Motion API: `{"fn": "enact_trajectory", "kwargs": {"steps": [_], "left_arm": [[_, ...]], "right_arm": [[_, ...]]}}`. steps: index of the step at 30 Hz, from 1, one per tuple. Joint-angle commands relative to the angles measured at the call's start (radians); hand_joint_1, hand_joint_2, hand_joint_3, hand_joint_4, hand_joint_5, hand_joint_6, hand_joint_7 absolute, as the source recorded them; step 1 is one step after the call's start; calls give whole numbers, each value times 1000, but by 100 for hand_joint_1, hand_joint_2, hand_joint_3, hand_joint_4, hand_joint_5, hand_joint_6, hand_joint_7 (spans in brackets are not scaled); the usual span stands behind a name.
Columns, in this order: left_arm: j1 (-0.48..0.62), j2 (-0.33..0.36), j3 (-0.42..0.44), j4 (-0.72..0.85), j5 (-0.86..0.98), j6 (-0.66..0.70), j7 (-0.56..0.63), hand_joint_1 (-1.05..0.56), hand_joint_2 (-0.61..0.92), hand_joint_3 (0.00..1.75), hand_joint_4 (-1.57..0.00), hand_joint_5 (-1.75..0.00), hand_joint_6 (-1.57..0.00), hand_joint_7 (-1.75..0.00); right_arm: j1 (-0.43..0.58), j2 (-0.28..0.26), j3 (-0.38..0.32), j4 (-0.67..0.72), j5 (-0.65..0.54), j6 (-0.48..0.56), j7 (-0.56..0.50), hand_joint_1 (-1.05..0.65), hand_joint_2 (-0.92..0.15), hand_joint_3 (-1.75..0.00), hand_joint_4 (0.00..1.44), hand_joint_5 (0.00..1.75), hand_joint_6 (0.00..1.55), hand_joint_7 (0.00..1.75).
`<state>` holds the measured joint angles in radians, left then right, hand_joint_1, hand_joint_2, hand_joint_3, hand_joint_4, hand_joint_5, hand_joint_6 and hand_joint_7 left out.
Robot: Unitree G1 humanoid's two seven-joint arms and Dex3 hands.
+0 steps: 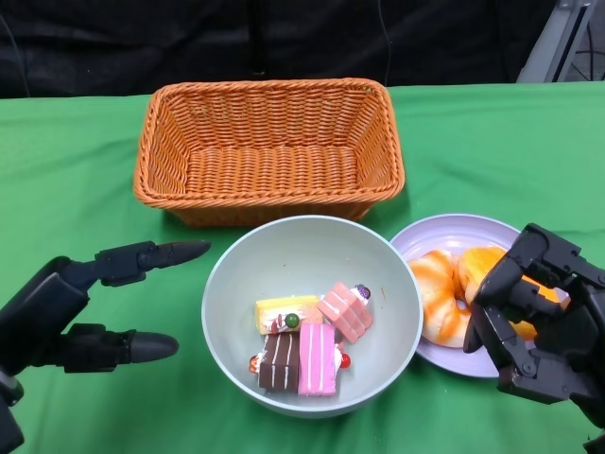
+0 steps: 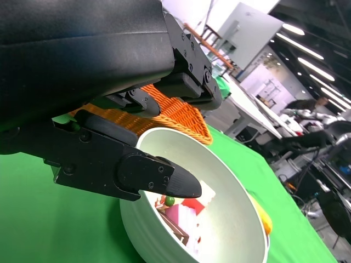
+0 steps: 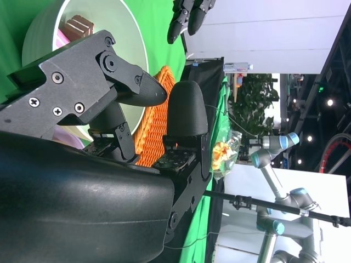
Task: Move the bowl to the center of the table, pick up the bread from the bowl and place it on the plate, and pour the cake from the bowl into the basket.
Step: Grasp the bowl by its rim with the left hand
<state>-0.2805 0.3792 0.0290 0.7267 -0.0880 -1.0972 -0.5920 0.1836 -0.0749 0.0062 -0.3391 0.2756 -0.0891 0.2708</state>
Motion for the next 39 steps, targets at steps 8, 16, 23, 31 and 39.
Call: {"fn": "enact_trajectory", "kwargs": {"steps": [8,16,23,31,39], "left_arm": [[-58,38,63,88,438,-377,182,-55,92,15,-57,-4,-52,-2],[-119,21,119,92,762,-452,374,-46,92,8,-68,-5,-63,-4],[-168,63,39,48,1043,-375,641,-45,92,8,-72,-5,-66,-3],[-223,123,-184,42,1158,-253,860,-42,87,0,-81,-5,-78,-4],[-251,177,-329,43,1160,-195,999,-42,87,0,-83,-3,-80,-2]], "right_arm": [[-3,23,-22,-22,64,59,-28,-17,-56,-109,71,175,55,159],[-1,26,-21,-24,61,64,-35,-17,-57,-110,70,175,55,158],[6,33,-13,-32,60,66,-38,-16,-56,-111,70,175,56,156],[11,42,-7,-31,44,55,-44,-18,-54,-112,71,175,57,156],[11,46,-9,-30,41,54,-41,-18,-54,-112,71,175,58,155]]}}
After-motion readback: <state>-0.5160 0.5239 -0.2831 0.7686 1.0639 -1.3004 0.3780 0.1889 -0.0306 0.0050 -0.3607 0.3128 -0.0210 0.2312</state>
